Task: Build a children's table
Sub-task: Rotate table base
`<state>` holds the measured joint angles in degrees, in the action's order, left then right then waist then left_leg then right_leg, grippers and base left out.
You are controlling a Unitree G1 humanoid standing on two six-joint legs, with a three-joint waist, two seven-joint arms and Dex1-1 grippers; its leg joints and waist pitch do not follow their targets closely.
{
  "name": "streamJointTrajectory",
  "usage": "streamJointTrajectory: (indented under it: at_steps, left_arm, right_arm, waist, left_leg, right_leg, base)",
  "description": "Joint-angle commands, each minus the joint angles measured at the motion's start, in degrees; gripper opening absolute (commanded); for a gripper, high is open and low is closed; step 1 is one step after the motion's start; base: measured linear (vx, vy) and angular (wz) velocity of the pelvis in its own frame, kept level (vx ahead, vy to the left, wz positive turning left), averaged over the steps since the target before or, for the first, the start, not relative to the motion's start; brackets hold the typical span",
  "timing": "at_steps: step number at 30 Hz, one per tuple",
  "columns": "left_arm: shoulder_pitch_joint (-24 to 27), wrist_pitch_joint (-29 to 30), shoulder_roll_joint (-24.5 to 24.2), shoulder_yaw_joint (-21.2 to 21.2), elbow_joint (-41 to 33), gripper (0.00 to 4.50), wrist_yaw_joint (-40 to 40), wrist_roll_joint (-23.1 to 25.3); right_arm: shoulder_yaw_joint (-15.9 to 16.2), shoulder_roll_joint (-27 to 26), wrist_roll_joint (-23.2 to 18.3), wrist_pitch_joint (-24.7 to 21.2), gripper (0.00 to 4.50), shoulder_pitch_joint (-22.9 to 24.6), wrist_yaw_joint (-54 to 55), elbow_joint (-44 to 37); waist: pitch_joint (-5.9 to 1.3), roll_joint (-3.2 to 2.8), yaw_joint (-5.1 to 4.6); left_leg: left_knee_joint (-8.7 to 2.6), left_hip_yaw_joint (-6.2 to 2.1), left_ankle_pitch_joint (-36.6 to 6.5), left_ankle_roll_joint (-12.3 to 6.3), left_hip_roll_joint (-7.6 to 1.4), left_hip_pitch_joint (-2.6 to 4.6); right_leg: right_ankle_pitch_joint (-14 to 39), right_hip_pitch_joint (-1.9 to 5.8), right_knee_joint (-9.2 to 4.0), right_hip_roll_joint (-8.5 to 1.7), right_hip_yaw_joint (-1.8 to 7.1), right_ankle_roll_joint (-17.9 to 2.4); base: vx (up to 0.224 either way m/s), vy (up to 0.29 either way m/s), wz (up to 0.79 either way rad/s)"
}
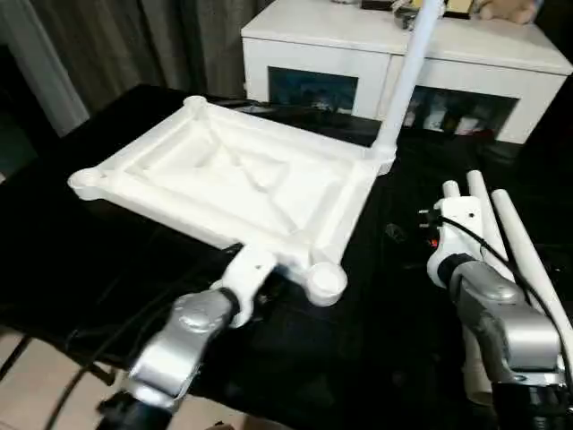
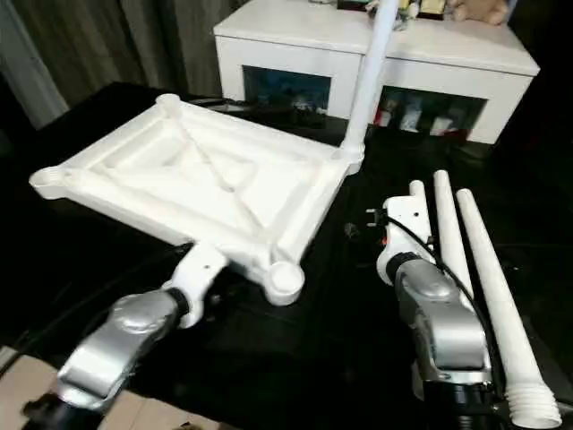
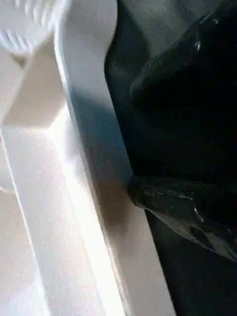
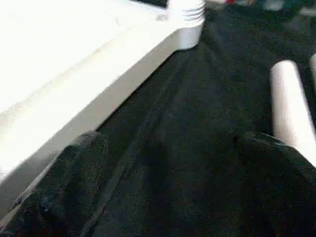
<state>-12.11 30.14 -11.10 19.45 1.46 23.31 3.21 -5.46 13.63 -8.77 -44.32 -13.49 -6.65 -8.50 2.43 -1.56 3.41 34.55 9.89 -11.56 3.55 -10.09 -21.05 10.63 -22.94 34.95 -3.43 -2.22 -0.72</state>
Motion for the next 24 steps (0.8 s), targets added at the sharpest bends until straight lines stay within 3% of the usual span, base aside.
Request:
streamJointTrajectory:
  at_steps: [1, 5, 9, 11, 14, 15, 16, 17, 19, 20, 21, 23, 24]
  left_arm:
    - [-1.42, -2.25, 0.89, 1.24, 0.32, 2.46, -0.14, -0.23]
    - [-3.98, -8.63, 6.26, -0.61, 4.35, 2.46, -2.92, -1.76]
    - [-5.37, -12.48, 8.68, -2.04, 7.68, 2.46, -5.1, -2.06]
    - [-6.26, -15.7, 9.74, -2.59, 9.63, 2.46, -6.95, -1.45]
    - [-6.5, -16.04, 10.07, -4.71, 8.32, 2.46, -8.77, -1.87]
    - [-6.31, -15.52, 9.49, -7.11, 5.85, 2.46, -9.08, -3.07]
    - [-6.31, -15.52, 9.49, -7.11, 5.85, 2.46, -9.08, -3.07]
    - [-5.93, -15.13, 8.44, -7.97, 3.86, 2.46, -8.5, -3.43]
    - [-5.69, -15.09, 7.8, -8.48, 2.78, 2.46, -8.09, -3.59]
    - [-3.92, -12.73, 3.4, -8.51, -3.57, 2.46, -2.42, -4.98]
    - [-3.26, -11.57, 1.49, -8.34, -6.14, 2.46, 0.11, -5.55]
    - [-2.6, -10.48, -0.95, -7.79, -8.84, 2.46, 3.45, -6.79]
    - [-2.48, -10.29, -1.38, -7.69, -9.31, 2.46, 4.04, -7.01]
  right_arm:
    - [-1.5, 0.13, -0.78, -2.16, 4.5, -1.06, -0.06, -1.7]
    - [-1.6, 3.33, 1.82, -8.39, 4.5, -4.6, 1.08, 0.08]
    - [-1.61, 5.4, 1.85, -12.07, 4.5, -6.98, 0.78, 0.91]
    - [-1.32, 6.52, 1.44, -14.17, 4.5, -8.68, 0.32, 1.21]
    - [-0.59, 7.6, 1.06, -16.44, 4.5, -10.39, -0.64, 2.01]
    - [-0.05, 8.51, 1.14, -19.33, 4.5, -11.78, -1.19, 2.95]
    - [-0.05, 8.51, 1.14, -19.33, 4.5, -11.78, -1.19, 2.95]
    - [0.31, 9.11, 0.77, -21.62, 4.5, -12.2, -1.8, 3.22]
    - [0.54, 9.49, 0.55, -23.3, 4.5, -12.5, -2.28, 3.36]
    - [1.39, 10.57, 0.64, -27.28, 4.5, -12.86, -2.71, 4.52]
    - [1.77, 11.0, 0.87, -28.2, 4.5, -12.98, -2.78, 5.11]
    - [1.62, 11.09, 0.69, -29.35, 4.5, -13.4, -2.83, 5.8]
    - [1.58, 11.1, 0.65, -29.56, 4.5, -13.48, -2.84, 5.92]
  waist:
    - [-3.06, 0.2, -0.21]
    - [-3.12, 0.53, -0.29]
    - [-3.21, 1.58, -0.26]
    - [-3.34, 1.31, -0.23]
    - [-3.53, 1.53, -0.43]
    - [-3.56, 1.92, -0.58]
    - [-3.57, 1.66, -0.55]
    - [-3.51, 2.11, -0.6]
    - [-3.37, 1.73, -0.42]
    - [-3.38, 2.87, -0.59]
    - [-3.43, 2.2, -0.13]
    - [-3.15, 2.04, -0.36]
    - [-3.03, 2.47, -0.29]
  left_leg:
    - [-4.3, -1.03, -10.73, 0.17, -2.2, 0.43]
    - [-4.2, -0.99, -9.1, 0.11, -2.11, 0.23]
    - [-3.84, -0.77, -8.01, -0.94, -2.01, 0.15]
    - [-3.75, -0.86, -6.27, -1.42, -2.0, 0.02]
    - [-3.56, -0.89, -4.38, -2.27, -2.11, -0.09]
    - [-3.48, -0.85, -3.87, -2.69, -2.05, -0.07]
    - [-3.39, -0.75, -3.43, -3.01, -2.12, 0.05]
    - [-3.33, -0.64, -3.44, -3.22, -2.19, 0.13]
    - [-3.4, -0.68, -3.57, -3.31, -2.28, 0.22]
    - [-3.44, -0.54, -3.63, -3.49, -2.28, 0.21]
    - [-3.72, -0.95, -2.83, -3.18, -2.56, 0.37]
    - [-3.61, -0.6, -4.11, -2.07, -2.49, 0.67]
    - [-3.76, -0.59, -4.65, -1.45, -2.46, 0.67]
  right_leg:
    - [13.01, 2.52, -4.82, -3.59, 2.47, -6.39]
    - [11.7, 2.71, -4.64, -3.53, 2.38, -7.24]
    - [13.1, 2.9, -4.89, -3.76, 2.41, -6.74]
    - [11.58, 2.96, -4.59, -3.73, 2.4, -6.63]
    - [8.53, 3.13, -4.16, -3.86, 2.33, -7.64]
    - [8.08, 3.21, -3.92, -3.84, 2.29, -8.44]
    - [7.7, 3.07, -4.0, -3.87, 2.32, -9.14]
    - [7.48, 2.99, -4.04, -3.79, 2.33, -9.25]
    - [7.98, 2.86, -3.98, -3.83, 2.31, -9.5]
    - [8.14, 2.95, -4.05, -3.72, 2.28, -9.38]
    - [8.53, 3.05, -3.5, -4.14, 2.21, -9.54]
    - [9.73, 2.42, -3.84, -3.76, 2.23, -9.52]
    - [10.35, 2.52, -3.73, -3.84, 2.3, -9.27]
  base:
    - [0.0, 0.0, 0.0]
    - [0.0, 0.0, 0.0]
    - [0.0, 0.0, 0.0]
    - [0.0, 0.0, 0.0]
    - [0.0, 0.0, 0.0]
    - [0.0, 0.0, 0.0]
    - [0.0, 0.0, 0.0]
    - [0.0, 0.0, 0.0]
    - [0.0, 0.0, 0.0]
    - [0.0, 0.0, 0.0]
    - [0.0, 0.0, 0.0]
    - [0.0, 0.0, 0.0]
    - [0.0, 0.0, 0.0]
